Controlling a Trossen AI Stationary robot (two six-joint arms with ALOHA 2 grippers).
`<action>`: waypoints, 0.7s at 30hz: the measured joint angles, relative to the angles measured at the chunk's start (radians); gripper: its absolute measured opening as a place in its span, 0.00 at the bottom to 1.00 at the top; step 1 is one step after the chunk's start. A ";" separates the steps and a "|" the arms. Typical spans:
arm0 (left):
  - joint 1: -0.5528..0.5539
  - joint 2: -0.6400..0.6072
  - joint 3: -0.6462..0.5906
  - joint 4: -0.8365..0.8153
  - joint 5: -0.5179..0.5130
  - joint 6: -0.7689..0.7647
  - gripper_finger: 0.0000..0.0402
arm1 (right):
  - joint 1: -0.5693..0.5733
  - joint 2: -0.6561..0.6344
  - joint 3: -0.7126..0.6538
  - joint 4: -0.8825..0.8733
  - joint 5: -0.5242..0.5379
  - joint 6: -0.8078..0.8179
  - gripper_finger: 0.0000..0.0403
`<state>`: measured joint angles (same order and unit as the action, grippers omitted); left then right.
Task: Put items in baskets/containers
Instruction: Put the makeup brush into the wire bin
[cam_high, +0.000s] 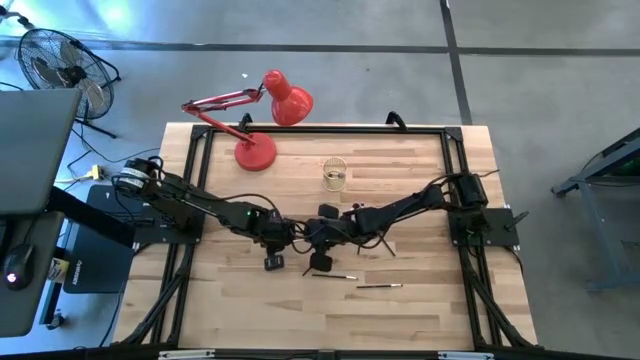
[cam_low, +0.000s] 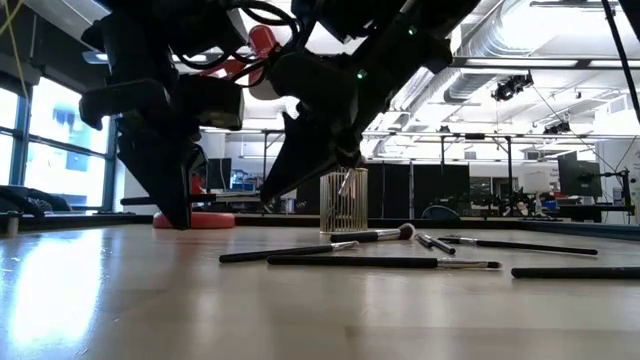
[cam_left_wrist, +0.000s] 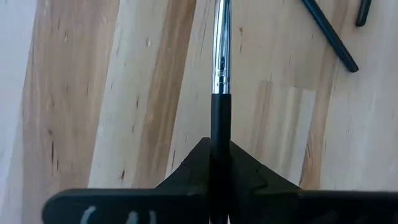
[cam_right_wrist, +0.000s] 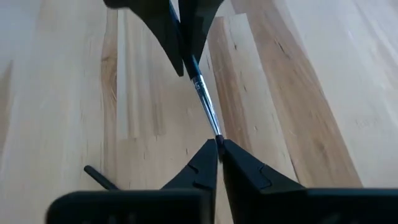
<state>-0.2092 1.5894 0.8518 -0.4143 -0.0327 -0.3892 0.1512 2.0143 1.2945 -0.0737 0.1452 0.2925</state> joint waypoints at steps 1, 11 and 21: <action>0.000 0.000 0.000 0.006 0.001 0.001 0.04 | 0.000 -0.008 -0.001 -0.011 0.001 -0.003 0.07; 0.000 0.001 0.002 0.024 0.046 -0.075 0.03 | -0.001 -0.117 0.000 -0.356 0.010 -0.057 0.18; 0.000 0.001 0.001 0.168 0.034 -0.217 0.04 | 0.001 -0.255 -0.107 -0.545 0.004 -0.086 0.11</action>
<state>-0.2092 1.5906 0.8528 -0.2461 0.0010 -0.6059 0.1524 1.7594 1.1876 -0.6187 0.1495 0.2067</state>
